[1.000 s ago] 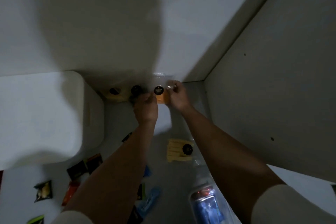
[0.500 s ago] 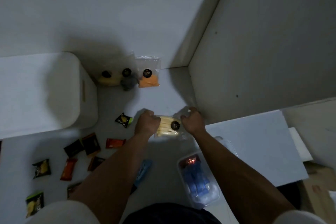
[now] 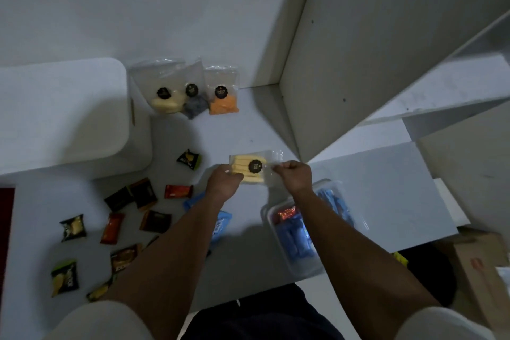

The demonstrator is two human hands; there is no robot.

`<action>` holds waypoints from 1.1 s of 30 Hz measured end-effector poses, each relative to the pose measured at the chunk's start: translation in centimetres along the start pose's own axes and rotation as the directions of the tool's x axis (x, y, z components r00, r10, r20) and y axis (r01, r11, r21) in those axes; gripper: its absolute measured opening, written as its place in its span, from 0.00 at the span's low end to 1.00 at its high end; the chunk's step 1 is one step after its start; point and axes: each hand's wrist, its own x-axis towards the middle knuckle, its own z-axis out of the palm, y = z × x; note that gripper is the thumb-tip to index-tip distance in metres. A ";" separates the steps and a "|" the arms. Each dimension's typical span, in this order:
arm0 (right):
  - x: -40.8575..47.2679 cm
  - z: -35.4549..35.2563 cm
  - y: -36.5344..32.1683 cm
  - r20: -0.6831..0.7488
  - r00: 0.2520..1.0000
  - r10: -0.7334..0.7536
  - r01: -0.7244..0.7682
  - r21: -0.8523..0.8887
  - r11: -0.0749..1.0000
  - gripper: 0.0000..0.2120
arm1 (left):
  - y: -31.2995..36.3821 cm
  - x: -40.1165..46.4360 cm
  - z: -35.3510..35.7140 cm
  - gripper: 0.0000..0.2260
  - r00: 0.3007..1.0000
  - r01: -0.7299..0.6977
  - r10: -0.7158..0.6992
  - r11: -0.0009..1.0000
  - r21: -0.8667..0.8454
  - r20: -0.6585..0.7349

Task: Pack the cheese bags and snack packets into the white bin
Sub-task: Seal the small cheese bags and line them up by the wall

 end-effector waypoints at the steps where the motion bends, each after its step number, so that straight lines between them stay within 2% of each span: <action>1: -0.7 -0.1 -0.2 0.018 0.999 -0.034 0.033 0.054 0.998 0.08 | -0.2 -0.5 -0.3 0.19 1.000 -0.018 0.018 1.000 -0.001 0.001; 4: -3.2 -0.2 -1.7 0.070 0.989 -0.131 0.119 0.154 0.981 0.05 | -0.7 -2.1 -1.3 0.13 0.994 -0.096 0.095 0.995 -0.024 -0.047; 7: -6.3 0.2 -3.5 0.117 0.967 -0.228 0.205 0.180 0.962 0.07 | -0.7 -4.4 -2.5 0.02 0.990 -0.139 0.133 0.964 -0.227 -0.039; 9: -8.5 0.5 -4.6 0.147 0.940 -0.309 0.284 0.164 0.944 0.08 | -0.7 -6.4 -3.5 0.03 0.984 -0.168 0.179 0.941 -0.294 0.012; 13: -13.5 1.4 -5.4 0.235 0.840 -0.490 0.486 0.079 0.871 0.10 | -0.7 -11.2 -5.7 0.11 0.954 -0.270 0.296 0.915 -0.301 0.045; 16: -16.9 2.4 -5.0 0.247 0.773 -0.585 0.597 0.031 0.802 0.08 | -1.4 -14.1 -7.3 0.14 0.944 -0.297 0.326 0.911 -0.285 0.057; 18: -18.9 3.0 -4.6 0.205 0.762 -0.614 0.619 0.051 0.784 0.05 | -2.1 -15.7 -8.3 0.15 0.942 -0.303 0.332 0.908 -0.290 0.057; 21: -21.3 3.8 -4.2 0.122 0.788 -0.603 0.602 0.055 0.797 0.08 | -3.0 -17.5 -9.4 0.11 0.945 -0.308 0.326 0.917 -0.255 0.031; 24: -23.4 4.6 -3.6 0.043 0.815 -0.578 0.579 -0.016 0.815 0.10 | -3.9 -19.0 -10.2 0.11 0.936 -0.347 0.351 0.925 -0.156 -0.002; 28: -25.8 4.7 -3.5 -0.096 0.806 -0.584 0.575 -0.104 0.811 0.09 | -5.0 -20.8 -11.2 0.17 0.911 -0.406 0.405 0.914 0.003 -0.076; 30: -26.4 4.5 -3.6 -0.118 0.794 -0.596 0.582 -0.136 0.802 0.10 | -5.5 -21.0 -11.7 0.20 0.904 -0.414 0.415 0.910 0.034 -0.099; 33: -27.4 4.2 -4.0 -0.041 0.774 -0.632 0.618 -0.168 0.768 0.10 | -6.1 -21.3 -12.7 0.20 0.897 -0.424 0.428 0.904 0.054 -0.113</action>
